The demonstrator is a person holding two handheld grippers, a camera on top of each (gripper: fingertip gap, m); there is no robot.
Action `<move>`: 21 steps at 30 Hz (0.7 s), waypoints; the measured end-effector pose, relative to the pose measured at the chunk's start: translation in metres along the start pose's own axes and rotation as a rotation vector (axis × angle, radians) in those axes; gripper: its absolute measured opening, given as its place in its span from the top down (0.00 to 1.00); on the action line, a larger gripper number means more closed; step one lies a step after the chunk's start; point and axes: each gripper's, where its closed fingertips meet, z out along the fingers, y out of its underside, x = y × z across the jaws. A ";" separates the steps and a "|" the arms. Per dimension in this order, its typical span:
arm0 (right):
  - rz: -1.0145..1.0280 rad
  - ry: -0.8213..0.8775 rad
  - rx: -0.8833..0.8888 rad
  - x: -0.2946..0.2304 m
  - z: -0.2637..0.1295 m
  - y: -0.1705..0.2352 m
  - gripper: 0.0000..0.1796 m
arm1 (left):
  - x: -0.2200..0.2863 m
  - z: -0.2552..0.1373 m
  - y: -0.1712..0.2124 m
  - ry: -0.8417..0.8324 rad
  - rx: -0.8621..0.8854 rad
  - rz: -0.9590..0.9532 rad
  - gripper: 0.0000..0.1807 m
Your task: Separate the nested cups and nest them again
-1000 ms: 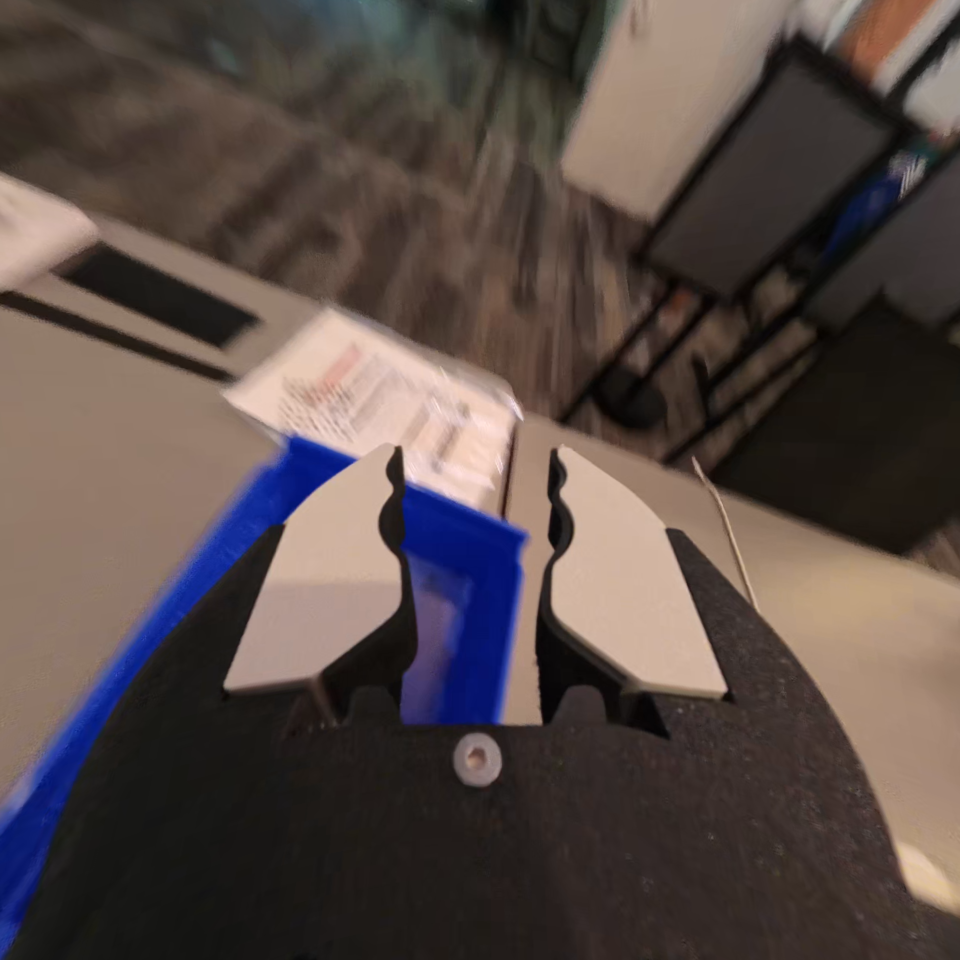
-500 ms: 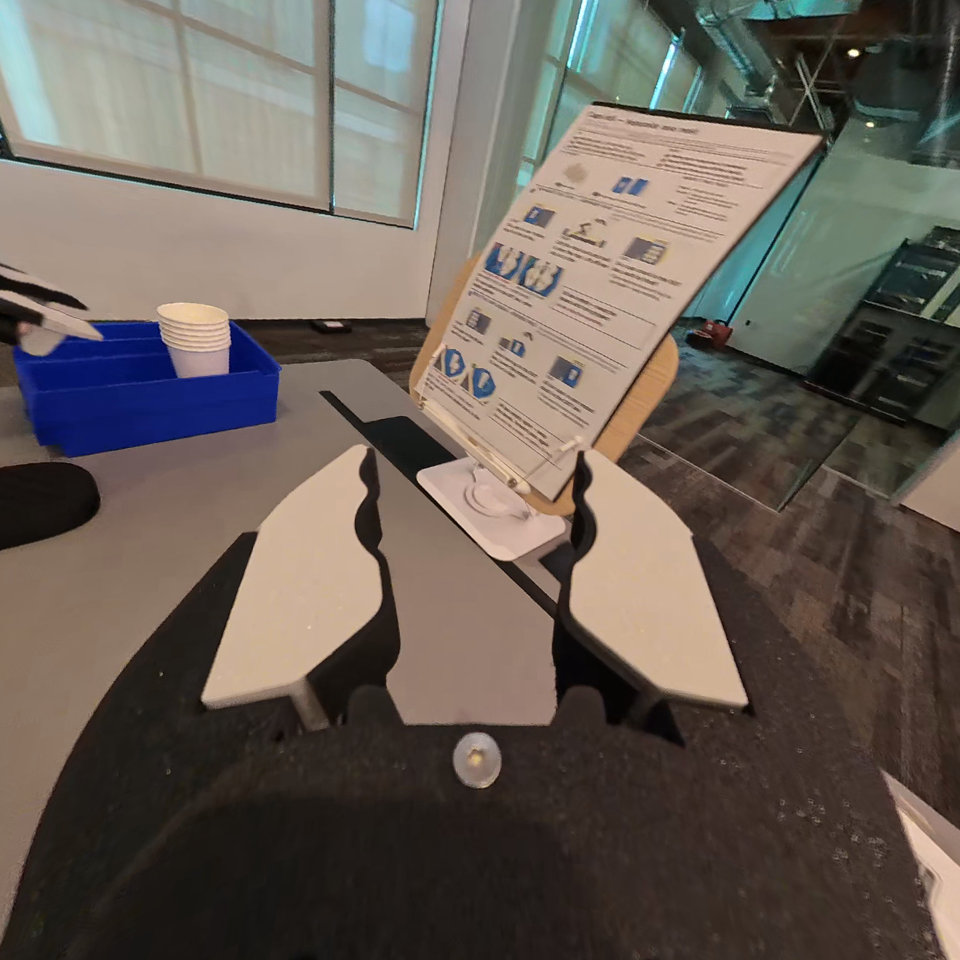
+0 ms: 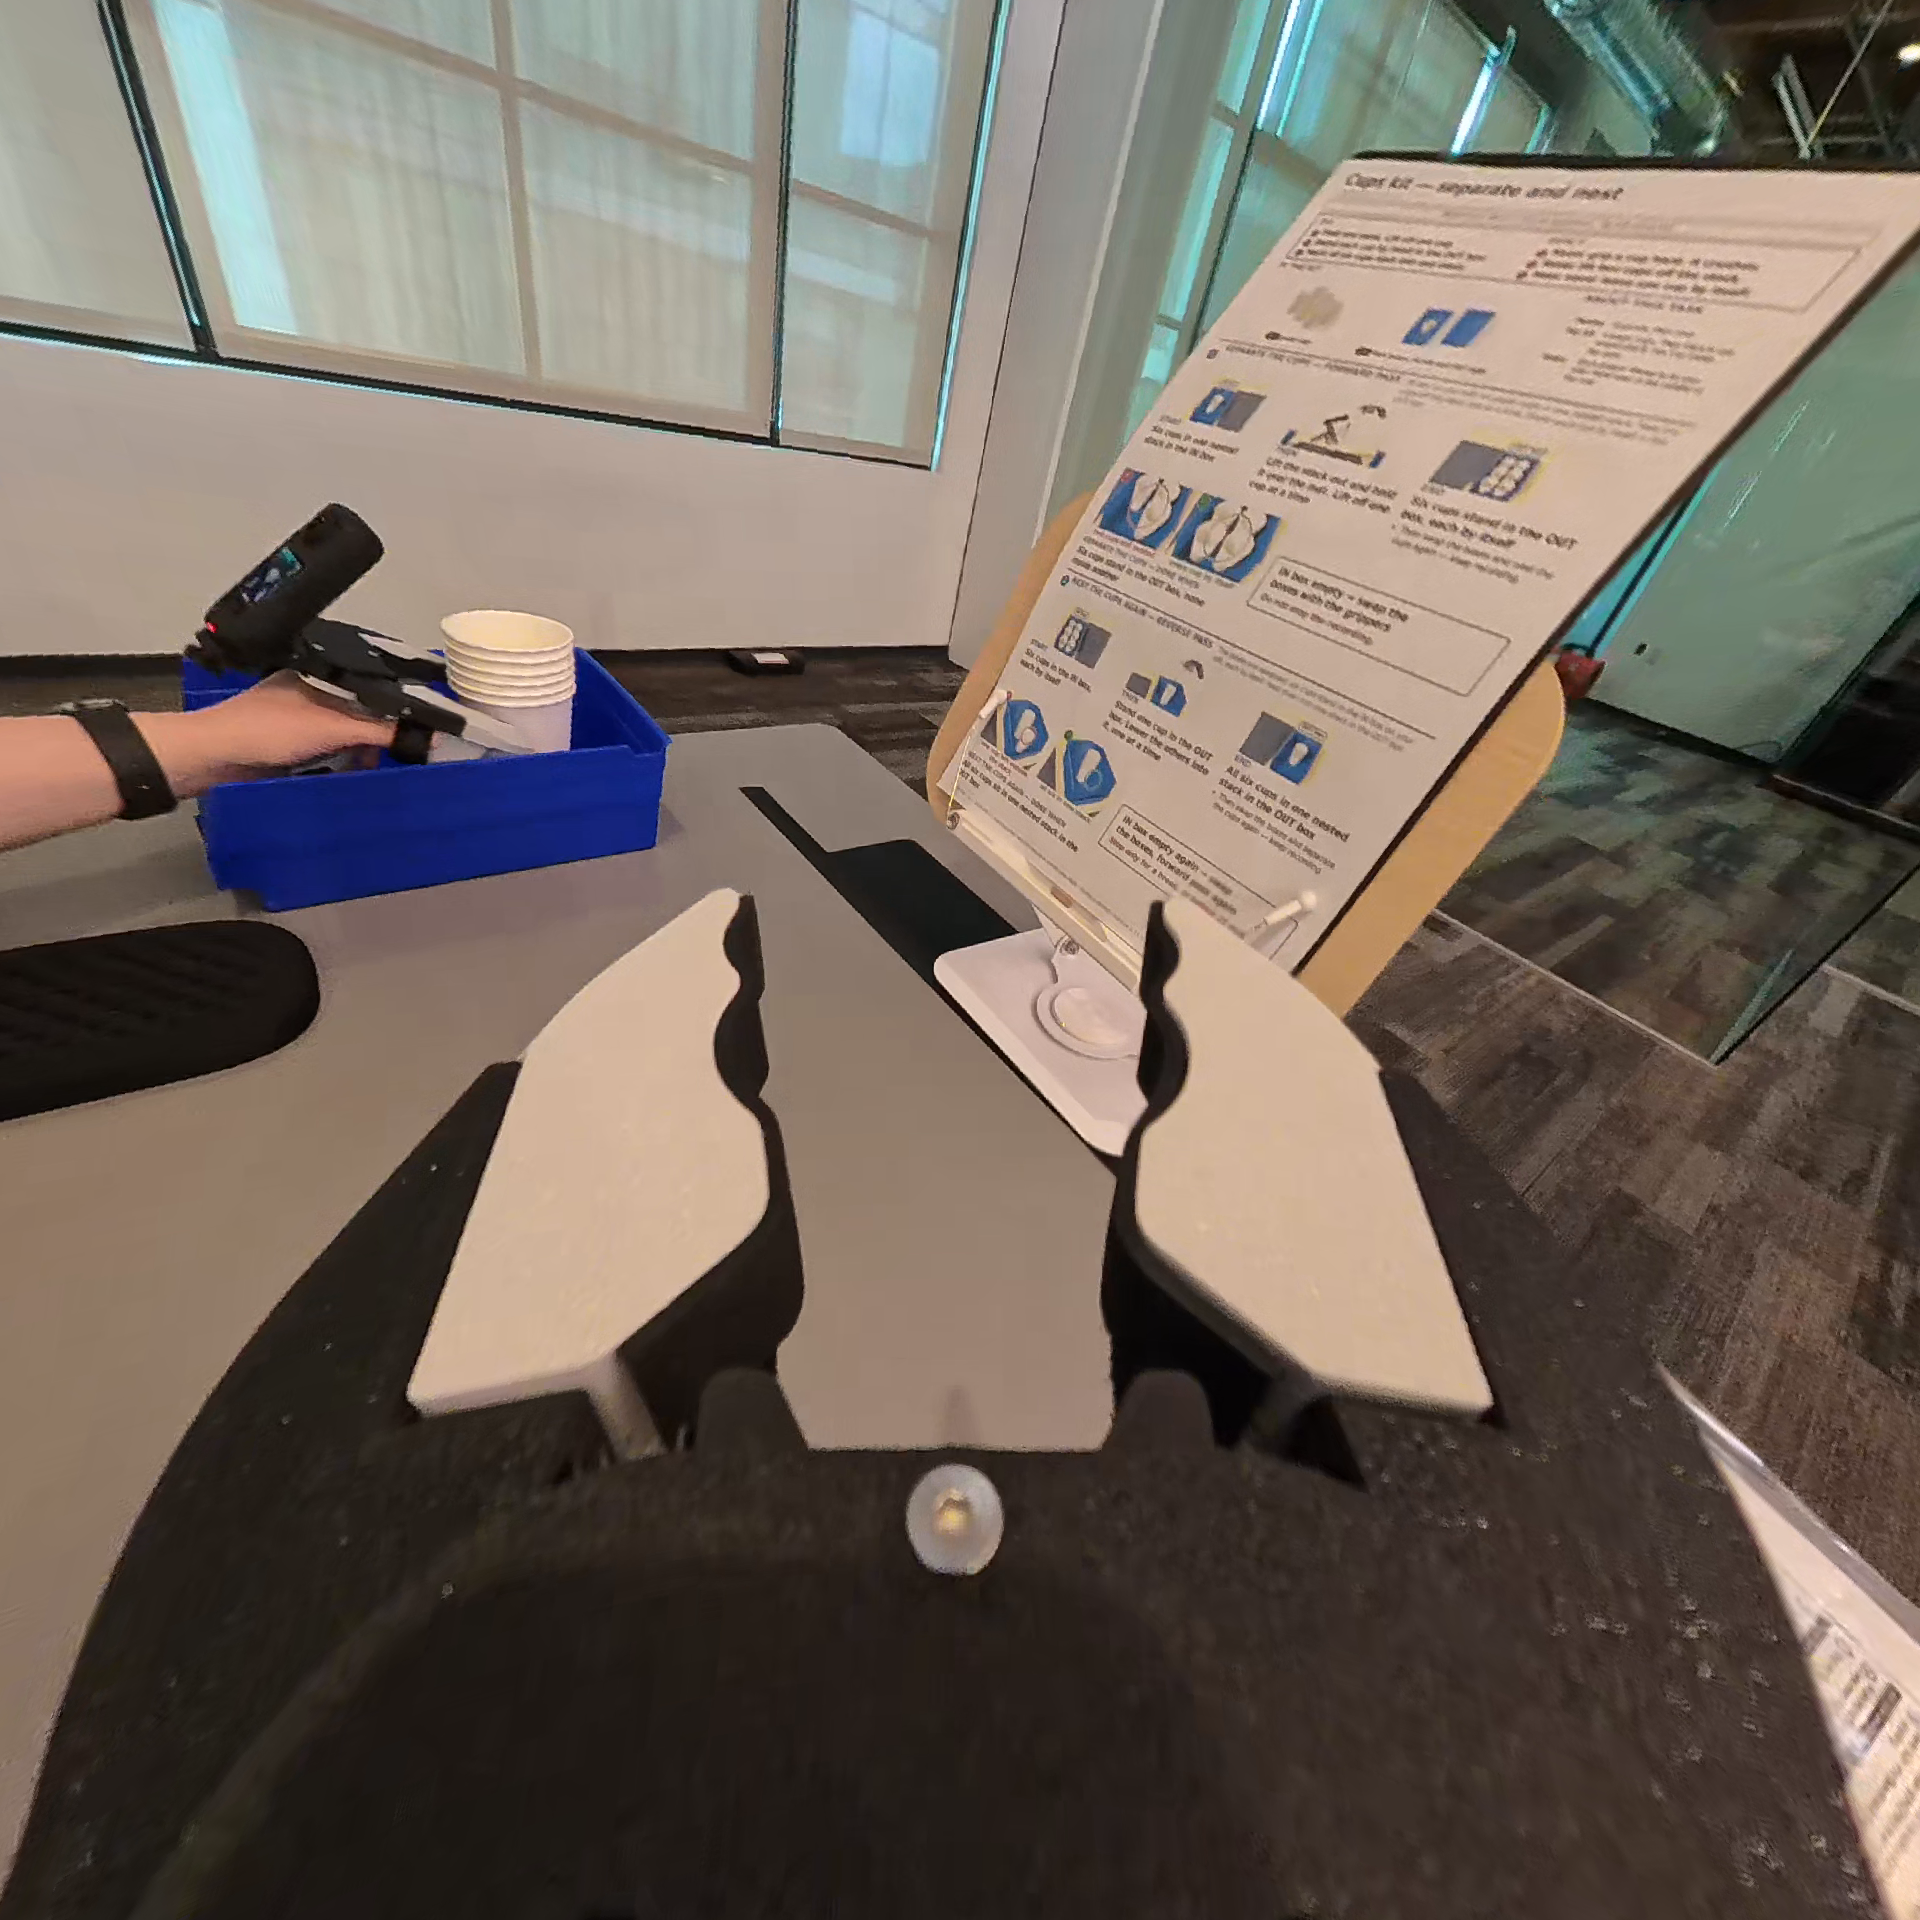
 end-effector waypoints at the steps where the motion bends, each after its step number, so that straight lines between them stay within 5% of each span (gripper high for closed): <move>1: 0.010 0.005 0.000 0.003 -0.002 0.001 0.61 | -0.001 0.004 -0.001 -0.003 0.013 -0.007 0.41; 21: 0.068 0.080 0.006 0.035 -0.021 0.013 0.63 | 0.000 0.030 0.006 0.060 0.034 -0.036 0.42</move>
